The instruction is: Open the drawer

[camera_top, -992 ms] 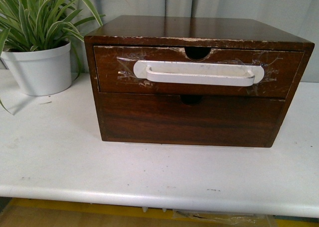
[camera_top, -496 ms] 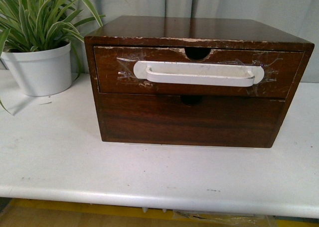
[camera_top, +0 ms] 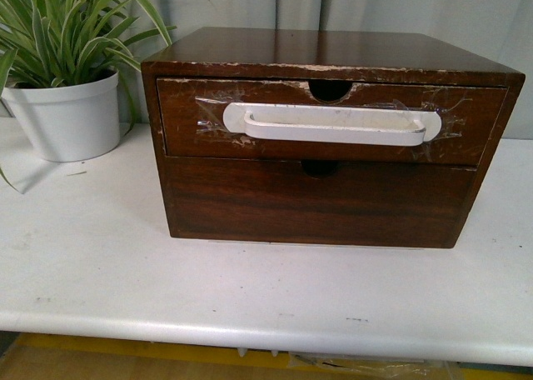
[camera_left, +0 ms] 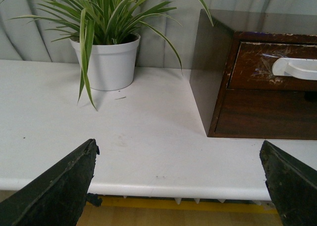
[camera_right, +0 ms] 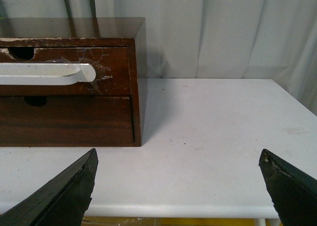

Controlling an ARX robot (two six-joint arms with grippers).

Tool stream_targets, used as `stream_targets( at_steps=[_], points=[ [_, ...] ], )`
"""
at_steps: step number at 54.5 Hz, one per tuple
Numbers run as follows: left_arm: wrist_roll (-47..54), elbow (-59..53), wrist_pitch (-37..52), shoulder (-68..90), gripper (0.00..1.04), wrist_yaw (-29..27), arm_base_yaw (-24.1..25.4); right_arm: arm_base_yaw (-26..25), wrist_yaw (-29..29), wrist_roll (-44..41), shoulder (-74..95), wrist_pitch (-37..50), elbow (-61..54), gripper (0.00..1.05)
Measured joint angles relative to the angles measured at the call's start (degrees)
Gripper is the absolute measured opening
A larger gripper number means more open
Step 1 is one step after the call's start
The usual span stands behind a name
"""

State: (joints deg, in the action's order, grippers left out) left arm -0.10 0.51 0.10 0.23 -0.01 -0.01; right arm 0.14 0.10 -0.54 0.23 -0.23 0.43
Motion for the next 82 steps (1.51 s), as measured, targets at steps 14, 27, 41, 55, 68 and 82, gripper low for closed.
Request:
stream_targets(
  at_steps=[14, 27, 41, 55, 68, 82],
  points=[
    [0.0, 0.0, 0.0, 0.0, 0.99, 0.0, 0.0, 0.0, 0.0, 0.0, 0.0, 0.0, 0.0, 0.96],
    [0.0, 0.0, 0.0, 0.0, 0.99, 0.0, 0.0, 0.0, 0.0, 0.0, 0.0, 0.0, 0.0, 0.96],
    [0.8, 0.7, -2.2, 0.8, 0.99, 2.5, 0.3, 0.6, 1.4, 1.0, 1.1, -2.9, 0.9, 0.96],
    [10.1, 7.4, -4.0, 16.3, 0.99, 13.4, -4.8, 5.7, -0.8, -2.8, 17.7, -6.7, 10.2, 0.96],
    [25.4, 15.3, 0.6, 36.1, 0.99, 18.8, -10.3, 6.4, -5.8, -15.8, 35.4, -7.5, 18.1, 0.96],
    [41.2, 28.7, -0.7, 57.4, 0.99, 22.2, -14.6, 5.2, -9.7, -29.6, 48.3, -10.3, 28.9, 0.96]
  ],
)
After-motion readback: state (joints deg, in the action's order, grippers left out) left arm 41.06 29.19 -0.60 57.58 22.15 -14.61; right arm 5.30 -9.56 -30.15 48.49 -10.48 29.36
